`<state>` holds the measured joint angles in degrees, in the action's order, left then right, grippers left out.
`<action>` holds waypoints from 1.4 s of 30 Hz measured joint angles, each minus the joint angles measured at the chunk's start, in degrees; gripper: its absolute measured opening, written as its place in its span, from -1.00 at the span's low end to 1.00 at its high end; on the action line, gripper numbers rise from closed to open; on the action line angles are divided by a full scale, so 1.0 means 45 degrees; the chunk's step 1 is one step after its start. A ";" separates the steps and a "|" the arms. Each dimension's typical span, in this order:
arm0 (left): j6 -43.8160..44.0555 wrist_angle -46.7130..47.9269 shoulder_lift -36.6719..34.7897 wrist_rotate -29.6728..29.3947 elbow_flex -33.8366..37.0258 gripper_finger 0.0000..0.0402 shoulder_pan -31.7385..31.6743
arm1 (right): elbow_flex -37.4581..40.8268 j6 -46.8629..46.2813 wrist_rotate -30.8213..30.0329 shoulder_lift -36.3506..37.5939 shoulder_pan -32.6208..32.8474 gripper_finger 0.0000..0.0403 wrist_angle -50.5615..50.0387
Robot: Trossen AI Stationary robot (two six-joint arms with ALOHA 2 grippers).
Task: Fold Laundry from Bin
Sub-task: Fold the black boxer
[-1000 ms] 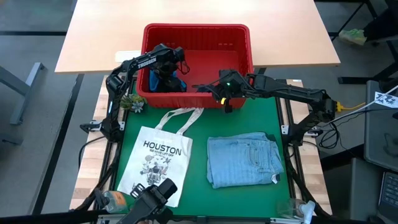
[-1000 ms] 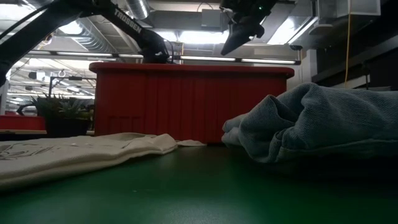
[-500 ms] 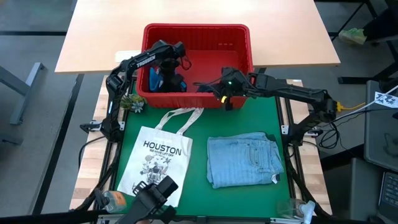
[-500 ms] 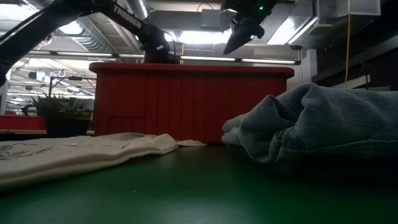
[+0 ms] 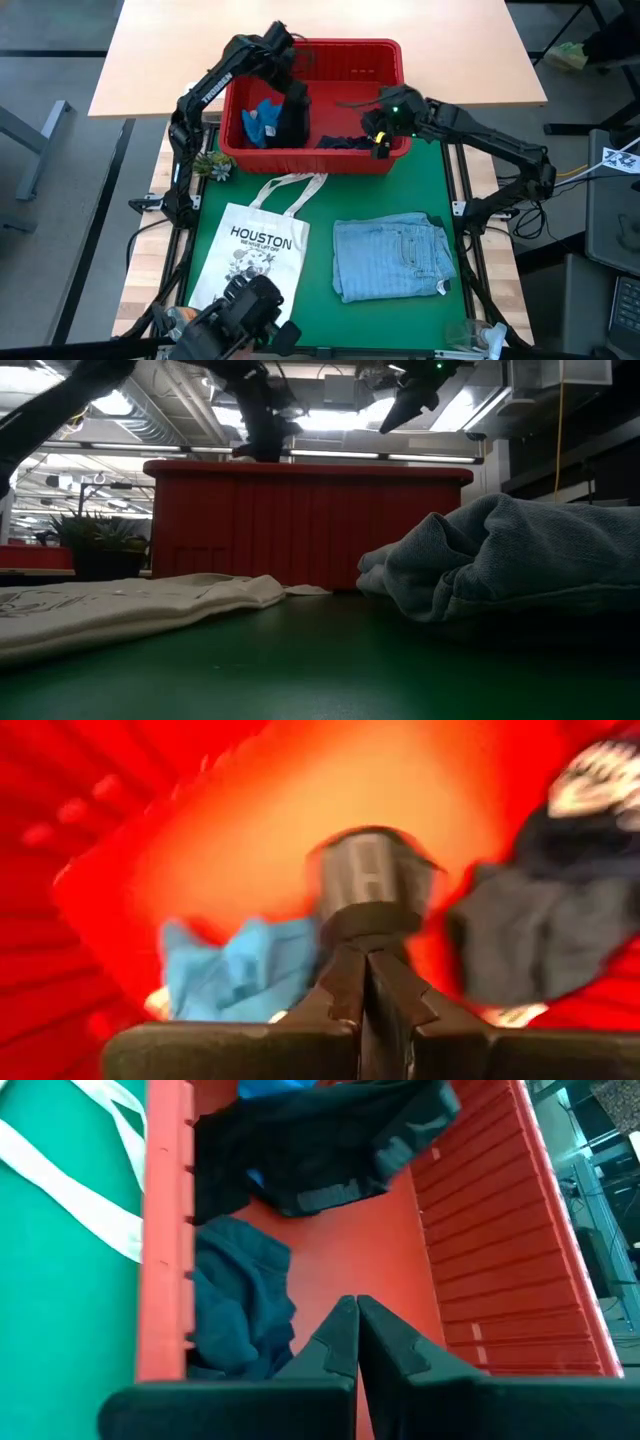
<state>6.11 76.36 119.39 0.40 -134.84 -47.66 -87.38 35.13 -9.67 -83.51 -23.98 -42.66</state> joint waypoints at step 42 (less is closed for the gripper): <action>-0.1097 -0.7047 -0.2361 0.2818 -0.0025 -1.00 0.9954 | 0.0322 -0.0339 0.4225 0.4847 -0.1415 -0.97 -0.6310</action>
<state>1.17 44.65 108.77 13.08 -134.96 -2.87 -85.93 33.60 9.34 -61.70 -30.35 -71.06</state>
